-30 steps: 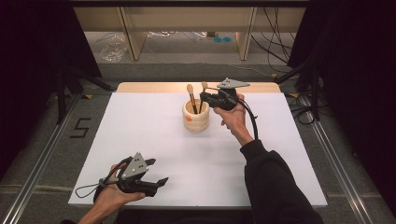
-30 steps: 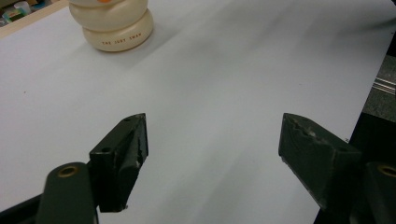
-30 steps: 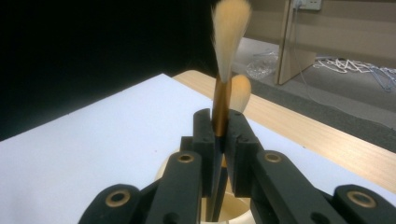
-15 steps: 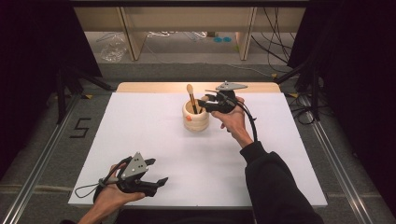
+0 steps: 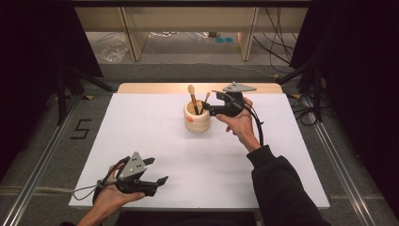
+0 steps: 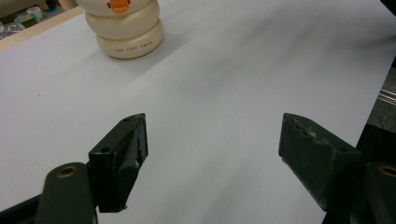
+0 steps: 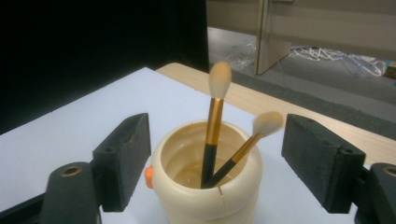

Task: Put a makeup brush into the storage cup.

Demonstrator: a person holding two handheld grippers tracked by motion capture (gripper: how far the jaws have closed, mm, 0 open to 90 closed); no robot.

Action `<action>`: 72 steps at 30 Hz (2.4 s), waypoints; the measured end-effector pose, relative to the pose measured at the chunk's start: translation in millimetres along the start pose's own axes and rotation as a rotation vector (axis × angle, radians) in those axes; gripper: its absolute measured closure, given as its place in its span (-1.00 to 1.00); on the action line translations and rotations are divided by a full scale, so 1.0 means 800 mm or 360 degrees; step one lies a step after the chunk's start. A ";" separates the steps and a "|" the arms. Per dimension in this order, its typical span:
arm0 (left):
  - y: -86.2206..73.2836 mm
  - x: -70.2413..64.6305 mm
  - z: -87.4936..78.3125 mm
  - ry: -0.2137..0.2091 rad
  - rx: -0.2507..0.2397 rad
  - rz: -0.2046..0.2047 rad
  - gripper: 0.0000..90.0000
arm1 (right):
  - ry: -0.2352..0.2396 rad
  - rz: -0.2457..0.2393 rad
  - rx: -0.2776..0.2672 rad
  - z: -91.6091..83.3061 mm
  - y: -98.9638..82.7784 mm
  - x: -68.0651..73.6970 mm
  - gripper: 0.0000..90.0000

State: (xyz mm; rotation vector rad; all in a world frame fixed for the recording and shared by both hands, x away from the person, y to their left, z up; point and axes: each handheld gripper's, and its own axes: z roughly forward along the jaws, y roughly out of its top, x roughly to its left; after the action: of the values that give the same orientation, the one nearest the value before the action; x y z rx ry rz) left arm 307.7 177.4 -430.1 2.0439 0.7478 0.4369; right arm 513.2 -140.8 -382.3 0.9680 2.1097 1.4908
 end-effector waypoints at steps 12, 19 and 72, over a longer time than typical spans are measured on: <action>0.000 0.002 -0.002 0.0004 -0.0011 -0.0017 -0.48 | -0.0035 -0.0056 -0.0033 -0.037 -0.009 0.020 -0.59; 0.001 0.001 -0.002 -0.0048 -0.0043 -0.0047 -0.48 | -0.0027 -0.0058 -0.0052 -0.057 -0.021 0.030 -0.60; 0.003 0.009 -0.011 0.0046 -0.0114 -0.0081 -0.53 | 0.0078 -0.0019 -0.0020 -0.173 -0.130 0.093 -0.64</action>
State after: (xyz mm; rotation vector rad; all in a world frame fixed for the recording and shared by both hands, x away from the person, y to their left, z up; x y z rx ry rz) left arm 309.3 186.9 -423.2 1.9516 0.7887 0.4589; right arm 338.4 -200.3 -422.5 0.9220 2.1340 1.5351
